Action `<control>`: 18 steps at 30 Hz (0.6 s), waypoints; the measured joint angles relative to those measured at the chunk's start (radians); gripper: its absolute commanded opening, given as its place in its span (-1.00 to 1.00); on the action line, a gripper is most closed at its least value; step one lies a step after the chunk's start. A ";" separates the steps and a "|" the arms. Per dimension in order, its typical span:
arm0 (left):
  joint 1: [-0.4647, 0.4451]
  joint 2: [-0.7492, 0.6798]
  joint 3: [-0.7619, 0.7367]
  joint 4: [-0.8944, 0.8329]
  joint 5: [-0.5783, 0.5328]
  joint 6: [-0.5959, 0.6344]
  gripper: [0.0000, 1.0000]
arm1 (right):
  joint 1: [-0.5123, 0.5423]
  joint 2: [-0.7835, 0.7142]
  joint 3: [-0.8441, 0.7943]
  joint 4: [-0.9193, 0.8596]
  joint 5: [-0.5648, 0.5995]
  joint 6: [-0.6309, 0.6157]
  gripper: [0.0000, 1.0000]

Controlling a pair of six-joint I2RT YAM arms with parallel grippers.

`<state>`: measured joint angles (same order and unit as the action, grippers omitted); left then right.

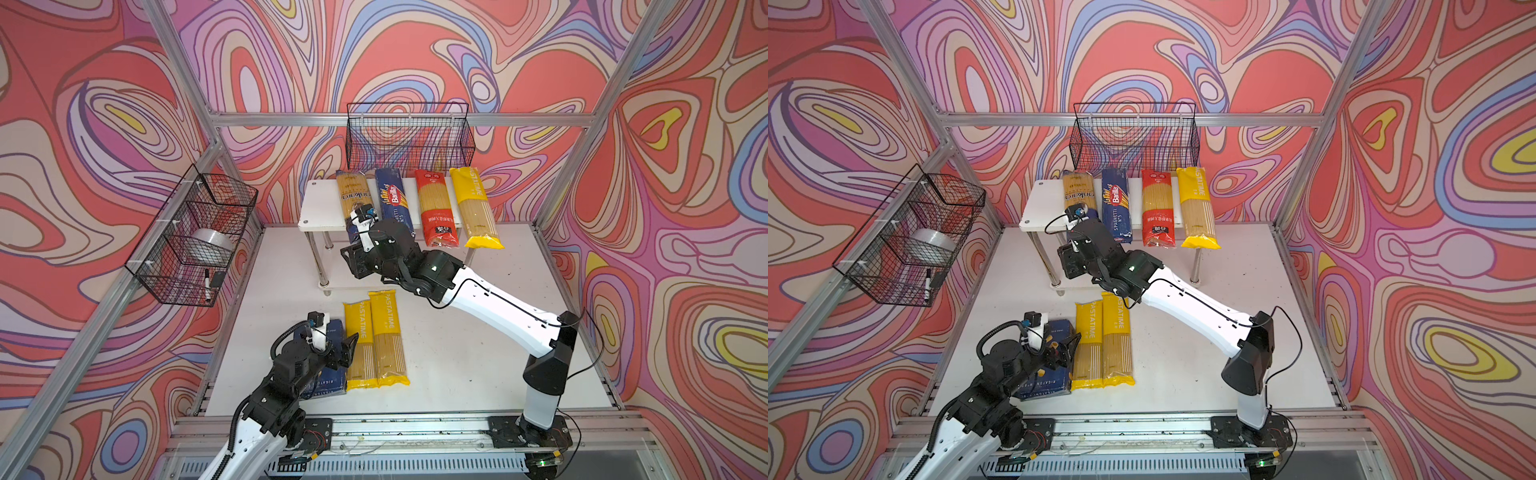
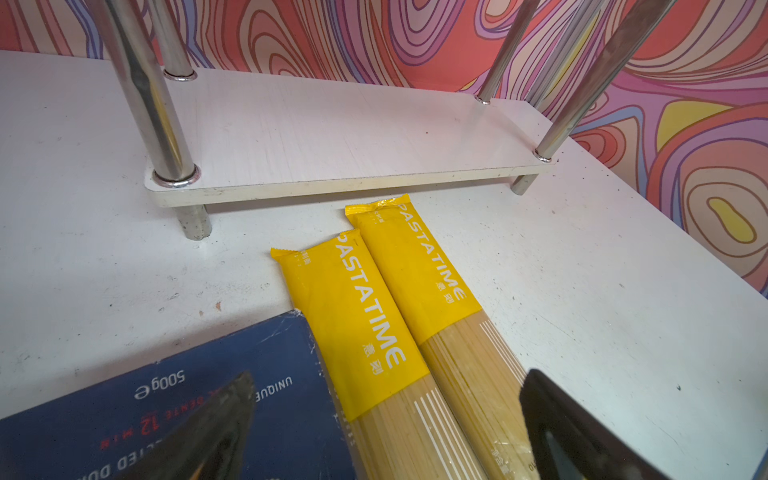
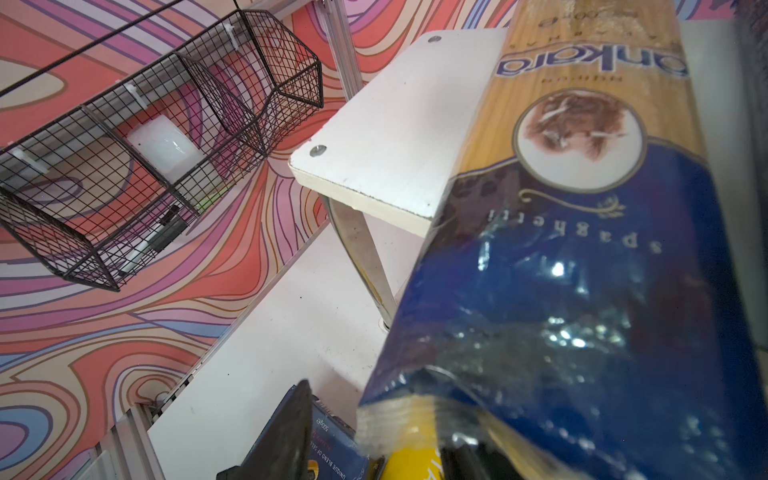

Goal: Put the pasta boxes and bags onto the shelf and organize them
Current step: 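Push the Ankara bag upright against the shelf with the right gripper, then withdraw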

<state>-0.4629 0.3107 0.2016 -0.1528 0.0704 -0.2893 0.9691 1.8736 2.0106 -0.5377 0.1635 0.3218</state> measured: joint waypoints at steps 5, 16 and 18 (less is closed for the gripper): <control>0.000 0.000 0.000 0.000 0.000 0.000 1.00 | -0.018 0.021 0.039 -0.015 -0.025 0.000 -0.02; 0.000 0.000 0.000 0.000 -0.005 0.000 1.00 | -0.022 0.021 0.048 -0.041 -0.059 -0.003 0.01; 0.000 0.000 0.000 0.000 -0.007 0.000 1.00 | -0.008 0.000 0.024 -0.061 -0.056 -0.008 0.03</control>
<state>-0.4629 0.3107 0.2016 -0.1528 0.0631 -0.2893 0.9607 1.8740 2.0342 -0.5991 0.1070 0.3141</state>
